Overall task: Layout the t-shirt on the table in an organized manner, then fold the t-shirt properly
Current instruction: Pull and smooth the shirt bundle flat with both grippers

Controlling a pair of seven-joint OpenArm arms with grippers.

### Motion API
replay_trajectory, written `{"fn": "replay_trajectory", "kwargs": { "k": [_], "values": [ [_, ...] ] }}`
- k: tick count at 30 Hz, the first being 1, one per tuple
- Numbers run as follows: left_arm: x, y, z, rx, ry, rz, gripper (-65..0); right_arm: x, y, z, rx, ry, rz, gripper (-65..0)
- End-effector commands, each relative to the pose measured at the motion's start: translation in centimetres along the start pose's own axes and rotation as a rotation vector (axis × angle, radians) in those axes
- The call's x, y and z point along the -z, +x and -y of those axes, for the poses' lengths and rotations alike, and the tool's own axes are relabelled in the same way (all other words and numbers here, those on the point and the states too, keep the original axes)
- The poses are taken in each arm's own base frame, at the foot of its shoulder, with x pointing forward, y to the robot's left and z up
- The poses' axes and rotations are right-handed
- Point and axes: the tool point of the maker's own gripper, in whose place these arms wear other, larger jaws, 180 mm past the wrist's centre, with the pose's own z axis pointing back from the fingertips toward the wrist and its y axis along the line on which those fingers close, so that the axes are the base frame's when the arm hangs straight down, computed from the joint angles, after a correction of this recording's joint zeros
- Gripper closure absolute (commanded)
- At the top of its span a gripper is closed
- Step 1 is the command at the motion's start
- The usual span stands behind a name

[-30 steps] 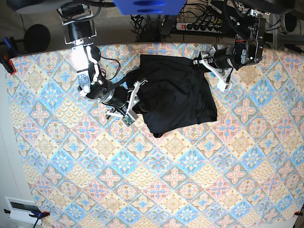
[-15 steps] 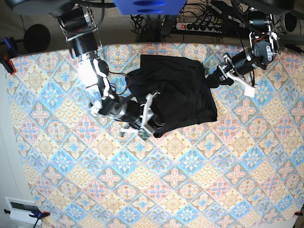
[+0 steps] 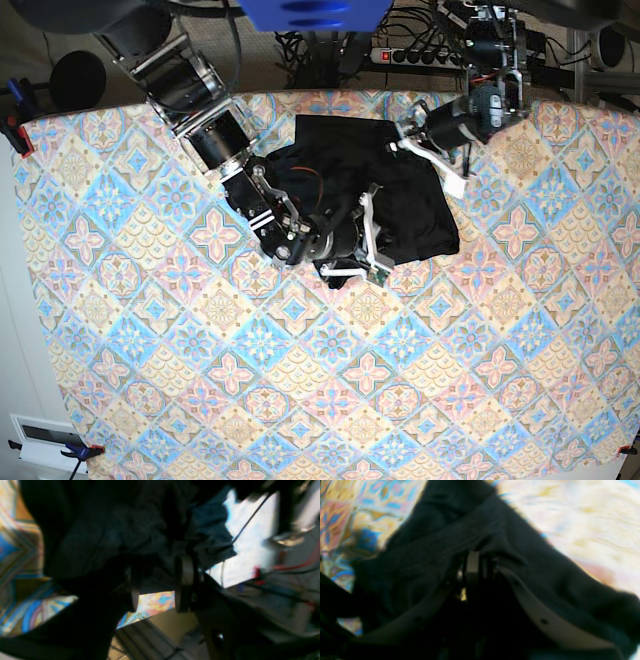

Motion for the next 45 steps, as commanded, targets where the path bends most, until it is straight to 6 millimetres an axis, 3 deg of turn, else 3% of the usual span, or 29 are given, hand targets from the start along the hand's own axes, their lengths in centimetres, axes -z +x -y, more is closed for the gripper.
{"fn": "replay_trajectory", "kwargs": {
  "k": [1, 6, 11, 16, 18, 21, 26, 28, 35, 38, 42, 45],
  "values": [
    [0.2, 0.2, 0.4, 0.018, 0.001, 0.009, -20.9, -0.6, 1.9, 1.4, -0.009, -0.024, 0.044, -5.0],
    [1.6, -1.4, -1.1, 0.035, 0.075, -0.043, -20.9, -0.7, -0.4, 4.0, -0.036, -0.097, -0.005, -5.0],
    [2.3, -2.7, -1.8, 0.029, 0.088, -0.09, -20.9, -2.2, -0.1, 6.5, -0.002, -0.171, 0.031, -5.0],
    [1.6, -0.8, -1.6, 0.063, 0.086, 0.004, -20.9, -6.4, 5.2, 8.7, -0.016, -0.261, 0.205, -5.0],
    [1.2, -0.7, -0.9, 0.065, 0.061, 0.013, -20.9, -7.9, 6.1, 9.4, -0.034, -0.293, 0.239, -5.0],
    [0.5, -0.8, 0.6, 0.053, 0.004, 0.024, -20.9, -8.1, 6.5, 9.5, -0.044, -0.296, 0.244, -5.0],
    [0.3, -1.4, 0.7, 0.04, -0.007, 0.013, -17.4, -6.1, 2.9, 10.0, 0.033, -0.271, 0.157, -5.0],
    [0.5, -1.6, 0.5, 0.034, -0.003, 0.005, -14.6, -5.5, 2.6, 10.3, 0.032, -0.262, 0.126, -5.0],
    [1.0, -2.1, -0.8, 0.055, 0.051, -0.016, 0.0, -2.6, -0.6, 9.1, -0.017, -0.199, -0.034, -5.0],
    [1.6, -2.8, -2.1, 0.098, 0.121, -0.042, -0.1, -1.9, -1.9, 8.6, -0.042, -0.18, -0.096, -5.0],
    [2.8, -2.2, -4.4, 0.12, 0.203, -0.061, -0.2, -1.5, -3.1, 7.9, -0.081, -0.164, -0.164, -1.1],
    [3.7, -1.7, -5.8, 0.108, 0.236, -0.076, -0.2, -2.6, -5.2, 8.8, -0.075, -0.185, -0.232, 0.0]
  ]
}}
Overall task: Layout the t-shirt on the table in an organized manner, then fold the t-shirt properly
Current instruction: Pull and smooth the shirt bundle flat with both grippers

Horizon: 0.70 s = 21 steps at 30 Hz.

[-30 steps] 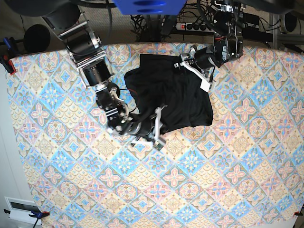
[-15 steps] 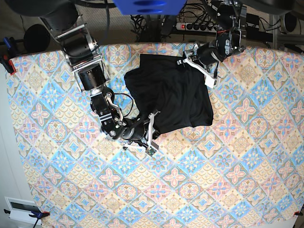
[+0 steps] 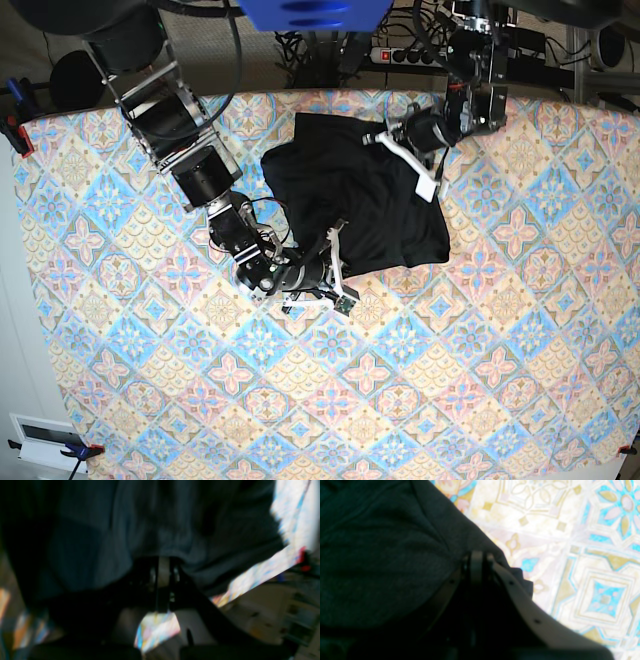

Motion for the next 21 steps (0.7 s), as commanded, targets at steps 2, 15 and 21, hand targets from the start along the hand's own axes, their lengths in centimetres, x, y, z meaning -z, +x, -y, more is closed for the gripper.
{"fn": "replay_trajectory", "kwargs": {
  "k": [2, 15, 21],
  "values": [
    [0.5, -0.1, -3.2, 0.004, 0.138, -0.023, -0.2, -1.9, -0.6, 2.0, -0.056, -0.053, -0.047, 0.0],
    [0.8, 9.8, -2.0, 0.126, 0.19, 0.126, -0.4, -5.8, -5.8, -0.1, -0.152, -0.089, -0.134, 0.0],
    [0.2, 14.6, 1.0, 0.196, 0.153, 0.208, -0.4, -7.7, -8.6, -0.5, -0.181, -0.104, -0.167, 0.0]
  ]
}}
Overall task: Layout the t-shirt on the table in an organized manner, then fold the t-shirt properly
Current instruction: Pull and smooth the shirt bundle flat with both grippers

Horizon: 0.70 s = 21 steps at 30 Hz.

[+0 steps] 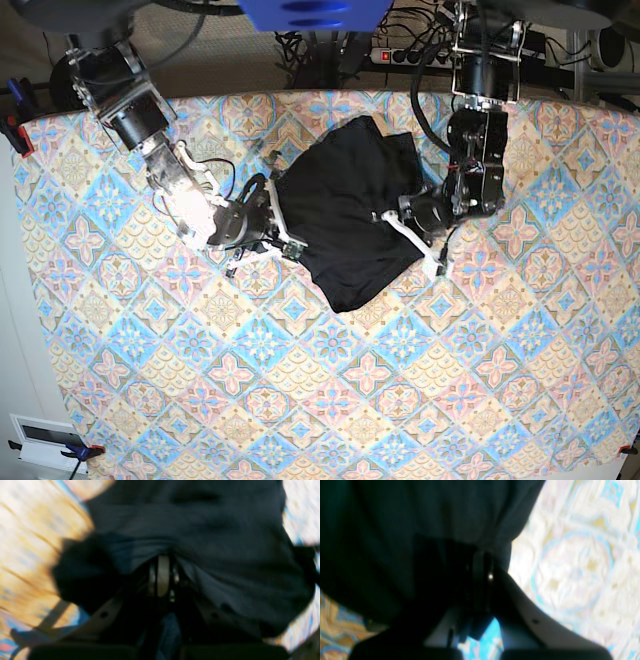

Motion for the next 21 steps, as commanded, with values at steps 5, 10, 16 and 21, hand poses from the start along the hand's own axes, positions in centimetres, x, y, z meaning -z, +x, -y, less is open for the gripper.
{"fn": "replay_trajectory", "kwargs": {
  "k": [5, 10, 16, 21],
  "values": [
    [-0.5, 3.9, 0.5, 0.008, -0.012, 0.08, -0.2, -2.1, -1.3, 0.4, 0.025, -0.046, -0.018, 0.0],
    [-2.9, 5.3, -0.5, -0.034, -0.007, 0.16, -0.1, -5.1, -0.7, 2.6, 0.099, -0.141, 0.067, 0.0],
    [-5.4, 0.1, -0.7, -0.034, -0.001, 0.11, -0.2, -6.2, -0.8, 4.8, 0.215, -0.206, 0.123, 0.0],
    [-4.0, -5.1, -2.6, -0.092, 0.038, -0.016, -0.4, -3.3, -1.5, 3.2, 0.309, -0.131, 0.101, 0.0]
  ]
}}
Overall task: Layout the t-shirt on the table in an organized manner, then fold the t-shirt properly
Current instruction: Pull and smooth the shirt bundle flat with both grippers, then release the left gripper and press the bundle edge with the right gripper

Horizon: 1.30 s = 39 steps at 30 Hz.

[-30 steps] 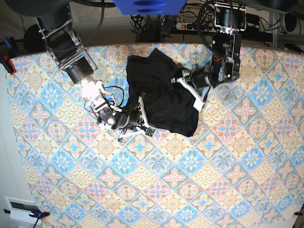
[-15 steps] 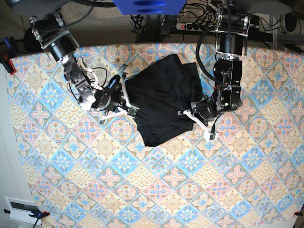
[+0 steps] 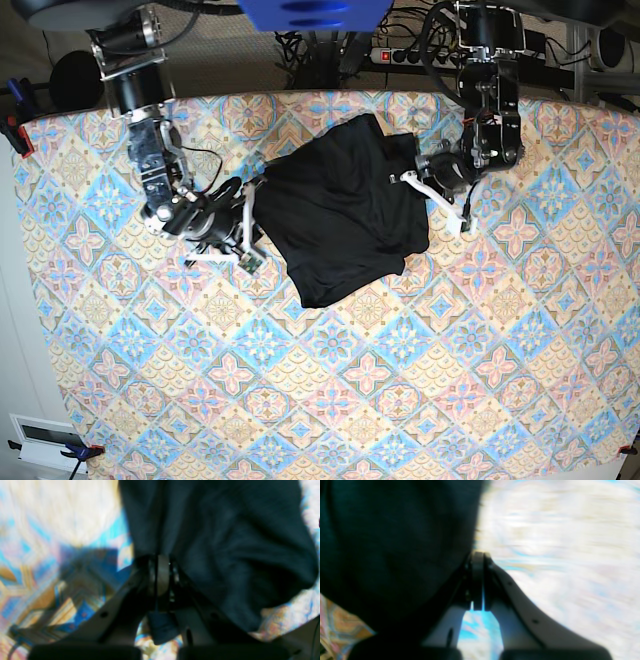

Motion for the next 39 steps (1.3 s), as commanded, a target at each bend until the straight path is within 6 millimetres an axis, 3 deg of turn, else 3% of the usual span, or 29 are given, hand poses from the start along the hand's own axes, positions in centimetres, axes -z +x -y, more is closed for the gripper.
{"fn": "replay_trajectory", "kwargs": {
  "k": [1, 7, 13, 16, 21, 28, 33, 36, 38, 39],
  "values": [
    [-0.1, 0.7, -0.3, -0.001, 0.002, 0.019, -0.4, -0.4, 0.3, 1.3, -0.001, -0.028, 0.008, 0.0],
    [1.4, -1.2, -1.7, -0.042, 0.027, -0.048, -0.5, 0.5, -1.2, 1.0, 0.025, -0.008, -0.032, 0.0],
    [4.5, -0.6, -1.7, -0.101, 0.026, -0.051, -0.5, 0.0, -0.6, 0.6, 0.007, -0.01, -0.016, 0.0],
    [5.9, -0.1, -0.2, -0.128, 0.0, -0.051, -0.5, -0.3, -1.4, -0.9, 0.006, 0.007, -0.015, 0.0],
    [8.1, 1.1, 2.2, -0.121, -0.032, -0.058, -0.5, -1.5, 0.0, -1.5, -0.022, -0.008, 0.037, 0.0],
    [11.3, 2.1, 6.0, -0.033, -0.064, -0.033, -0.5, -2.4, 0.1, -3.1, -0.037, 0.004, 0.062, 0.0],
    [11.4, 4.4, 6.5, -0.061, -0.076, 0.016, -0.5, -3.6, 1.3, -3.3, -0.056, -0.014, 0.107, 0.0],
    [10.0, 6.9, 6.5, -0.147, -0.125, 0.083, -0.5, -4.6, 1.5, -3.0, -0.039, -0.036, 0.139, 0.0],
    [8.8, 8.0, 5.3, -0.205, -0.15, 0.102, -0.5, -4.5, 0.8, -3.7, -0.026, -0.023, 0.132, 0.0],
    [8.2, 8.6, 4.6, -0.234, -0.163, 0.109, -0.5, -4.4, 1.5, -4.2, -0.02, -0.013, 0.159, 0.0]
  ]
}}
